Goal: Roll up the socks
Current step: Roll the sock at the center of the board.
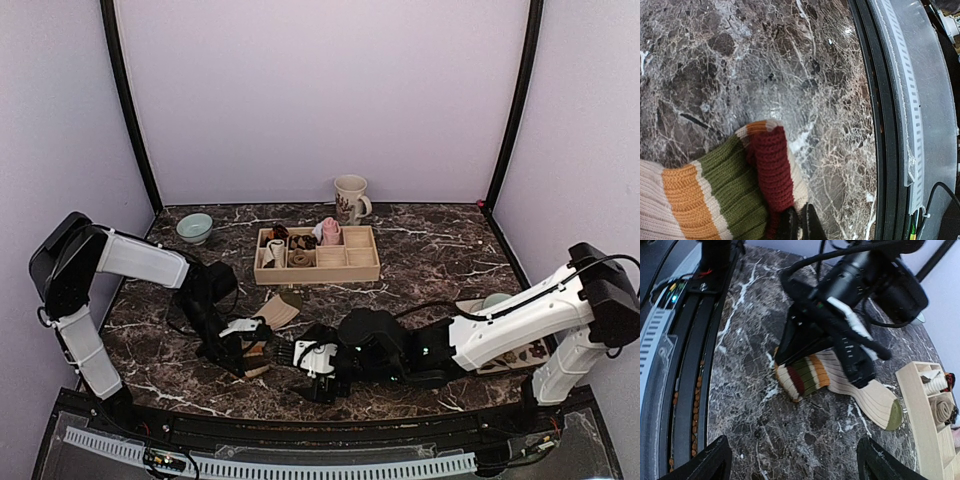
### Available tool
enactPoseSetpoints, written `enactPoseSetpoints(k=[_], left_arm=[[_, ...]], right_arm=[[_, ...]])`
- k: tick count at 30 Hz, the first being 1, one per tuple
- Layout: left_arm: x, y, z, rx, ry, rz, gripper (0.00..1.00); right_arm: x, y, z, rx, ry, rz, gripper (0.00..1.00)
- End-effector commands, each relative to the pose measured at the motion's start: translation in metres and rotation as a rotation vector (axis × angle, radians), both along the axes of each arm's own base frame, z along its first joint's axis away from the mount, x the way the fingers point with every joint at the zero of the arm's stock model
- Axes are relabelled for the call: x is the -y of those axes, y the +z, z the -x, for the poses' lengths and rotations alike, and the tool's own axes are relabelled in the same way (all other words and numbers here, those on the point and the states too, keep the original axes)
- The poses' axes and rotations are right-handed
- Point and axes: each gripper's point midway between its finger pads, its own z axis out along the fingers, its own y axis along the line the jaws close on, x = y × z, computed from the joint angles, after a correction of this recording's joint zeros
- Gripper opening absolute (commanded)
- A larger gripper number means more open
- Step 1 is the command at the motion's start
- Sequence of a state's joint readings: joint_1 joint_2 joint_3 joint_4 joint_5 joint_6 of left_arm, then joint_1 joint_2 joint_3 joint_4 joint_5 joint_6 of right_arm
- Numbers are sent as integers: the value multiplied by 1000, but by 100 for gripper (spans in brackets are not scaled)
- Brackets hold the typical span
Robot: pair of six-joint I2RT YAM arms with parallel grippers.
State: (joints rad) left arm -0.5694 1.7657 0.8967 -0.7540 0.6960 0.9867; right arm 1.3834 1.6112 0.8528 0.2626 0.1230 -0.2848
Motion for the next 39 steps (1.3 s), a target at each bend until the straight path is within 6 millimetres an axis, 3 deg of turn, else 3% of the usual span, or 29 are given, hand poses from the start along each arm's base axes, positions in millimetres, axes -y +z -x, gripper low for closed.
enactPoseSetpoints(k=[1, 5, 11, 16, 39], left_arm=[[-25, -29, 9, -29, -21, -163, 0], [-26, -31, 13, -62, -24, -168, 0], [-28, -31, 13, -58, -23, -175, 0], [-31, -31, 18, -76, -34, -175, 0], [-34, -23, 23, -90, -77, -157, 0]], right_arm=[[-17, -15, 18, 154, 187, 49, 85], [-43, -24, 14, 252, 253, 73, 78], [-78, -46, 12, 249, 316, 92, 71], [-99, -51, 6, 270, 336, 82, 67], [-95, -110, -22, 177, 285, 180, 38]])
